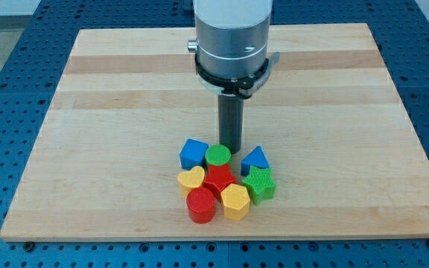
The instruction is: Arrange the group of blocks in the bottom center of the board
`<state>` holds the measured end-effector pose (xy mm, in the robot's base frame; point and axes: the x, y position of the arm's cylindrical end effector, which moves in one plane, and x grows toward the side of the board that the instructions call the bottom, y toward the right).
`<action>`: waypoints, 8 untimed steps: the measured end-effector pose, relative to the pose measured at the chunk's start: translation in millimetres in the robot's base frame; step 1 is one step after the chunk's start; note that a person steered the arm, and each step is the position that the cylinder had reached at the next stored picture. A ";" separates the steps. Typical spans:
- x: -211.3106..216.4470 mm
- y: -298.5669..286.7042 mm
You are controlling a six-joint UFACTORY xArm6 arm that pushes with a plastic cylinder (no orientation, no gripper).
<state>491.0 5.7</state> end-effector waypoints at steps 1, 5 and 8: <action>-5.4 6.5; -12.6 -51.9; -11.2 -51.3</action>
<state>479.8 -45.5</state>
